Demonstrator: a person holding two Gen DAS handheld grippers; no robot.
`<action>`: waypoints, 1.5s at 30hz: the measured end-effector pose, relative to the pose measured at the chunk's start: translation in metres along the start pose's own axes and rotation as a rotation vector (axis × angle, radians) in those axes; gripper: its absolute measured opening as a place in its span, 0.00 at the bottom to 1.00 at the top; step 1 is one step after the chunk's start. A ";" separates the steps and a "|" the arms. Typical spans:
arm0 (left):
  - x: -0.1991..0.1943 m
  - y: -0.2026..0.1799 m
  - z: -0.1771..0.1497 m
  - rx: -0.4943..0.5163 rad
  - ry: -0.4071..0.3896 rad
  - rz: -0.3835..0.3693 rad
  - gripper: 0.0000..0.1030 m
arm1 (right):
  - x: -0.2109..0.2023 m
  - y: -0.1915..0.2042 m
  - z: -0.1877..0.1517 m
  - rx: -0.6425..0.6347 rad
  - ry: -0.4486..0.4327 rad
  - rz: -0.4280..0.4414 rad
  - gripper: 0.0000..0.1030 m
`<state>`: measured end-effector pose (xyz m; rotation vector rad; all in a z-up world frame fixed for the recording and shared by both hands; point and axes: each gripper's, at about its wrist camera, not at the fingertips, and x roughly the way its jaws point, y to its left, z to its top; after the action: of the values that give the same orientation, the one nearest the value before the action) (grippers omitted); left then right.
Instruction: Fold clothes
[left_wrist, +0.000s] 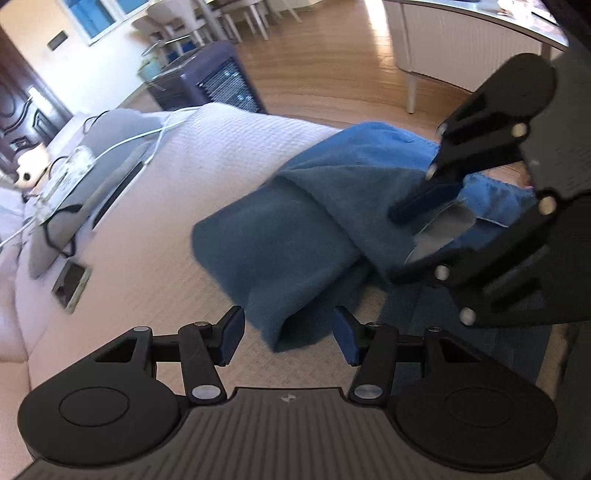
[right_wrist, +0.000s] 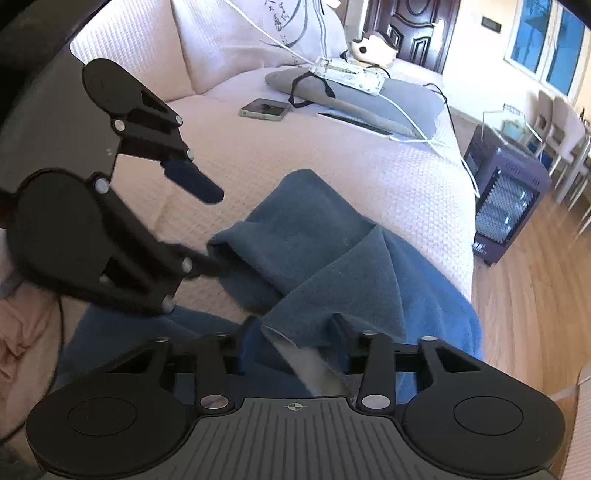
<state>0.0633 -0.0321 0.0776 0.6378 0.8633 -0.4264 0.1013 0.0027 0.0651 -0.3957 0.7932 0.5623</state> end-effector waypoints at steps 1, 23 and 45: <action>0.002 -0.001 0.001 0.003 0.001 -0.008 0.45 | 0.001 -0.001 -0.001 0.003 0.006 0.007 0.16; 0.014 0.049 -0.025 -0.190 0.281 0.221 0.03 | -0.020 -0.155 -0.008 0.491 0.011 -0.100 0.03; 0.011 0.016 -0.014 -0.196 0.156 0.113 0.68 | 0.025 -0.144 -0.012 0.535 0.088 0.050 0.13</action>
<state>0.0716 -0.0117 0.0677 0.5406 0.9987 -0.1889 0.1960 -0.1083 0.0566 0.0938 1.0029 0.3604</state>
